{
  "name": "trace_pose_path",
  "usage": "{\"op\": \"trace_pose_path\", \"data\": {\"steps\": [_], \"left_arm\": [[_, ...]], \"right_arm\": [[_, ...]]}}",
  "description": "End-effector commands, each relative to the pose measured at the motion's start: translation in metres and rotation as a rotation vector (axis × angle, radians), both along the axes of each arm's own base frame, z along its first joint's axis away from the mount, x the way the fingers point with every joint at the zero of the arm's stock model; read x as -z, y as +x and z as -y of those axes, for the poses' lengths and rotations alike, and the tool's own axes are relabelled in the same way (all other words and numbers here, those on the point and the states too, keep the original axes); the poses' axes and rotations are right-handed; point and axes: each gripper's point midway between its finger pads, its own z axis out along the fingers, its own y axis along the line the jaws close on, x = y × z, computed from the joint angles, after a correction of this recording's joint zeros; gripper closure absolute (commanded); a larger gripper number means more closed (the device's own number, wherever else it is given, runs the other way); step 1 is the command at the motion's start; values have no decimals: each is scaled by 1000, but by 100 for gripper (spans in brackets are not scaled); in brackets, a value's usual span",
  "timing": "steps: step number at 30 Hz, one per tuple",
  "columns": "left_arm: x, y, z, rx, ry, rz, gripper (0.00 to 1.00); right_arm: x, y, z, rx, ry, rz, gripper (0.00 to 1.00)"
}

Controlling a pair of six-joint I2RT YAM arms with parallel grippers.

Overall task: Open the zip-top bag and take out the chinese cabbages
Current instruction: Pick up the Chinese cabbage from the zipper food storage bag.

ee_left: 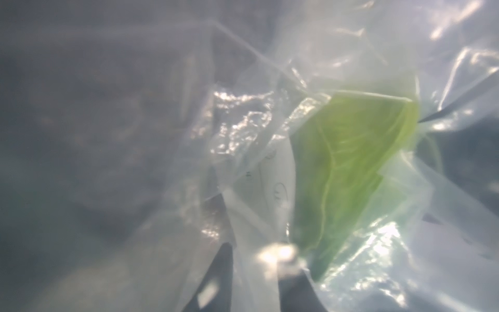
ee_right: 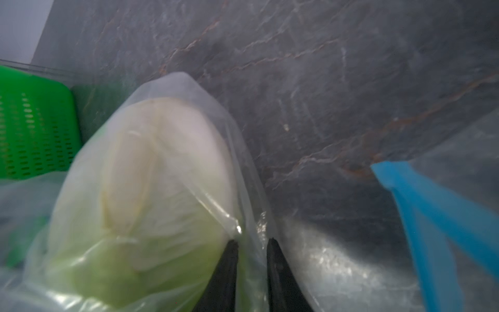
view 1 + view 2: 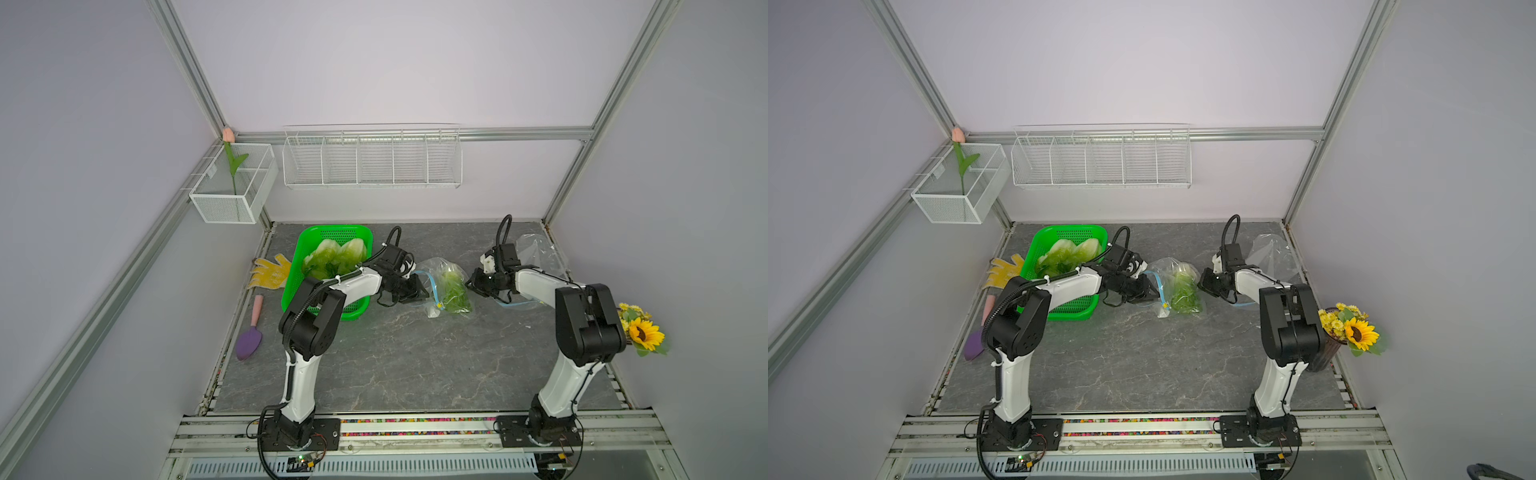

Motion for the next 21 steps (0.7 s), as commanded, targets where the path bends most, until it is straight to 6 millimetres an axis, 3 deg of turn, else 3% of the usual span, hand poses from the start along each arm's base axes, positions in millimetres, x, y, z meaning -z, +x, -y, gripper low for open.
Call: {"op": "trace_pose_path", "data": {"steps": [1, 4, 6, 15, 21], "left_arm": [[-17, 6, -1, -14, -30, 40, 68], [-23, 9, -1, -25, -33, 53, 70], [-27, 9, -1, -29, -33, 57, 76], [-66, 3, -38, -70, 112, 147, 79], [-96, -4, -26, -50, 11, 123, 89]], "right_arm": [[29, -35, -20, -127, -11, -155, 82], [25, -37, -52, -251, 27, -128, 83], [29, -39, -59, -289, 1, -134, 83], [10, -25, -45, -222, -37, -39, 86], [-3, -25, -50, -244, -23, 9, 86]]}}
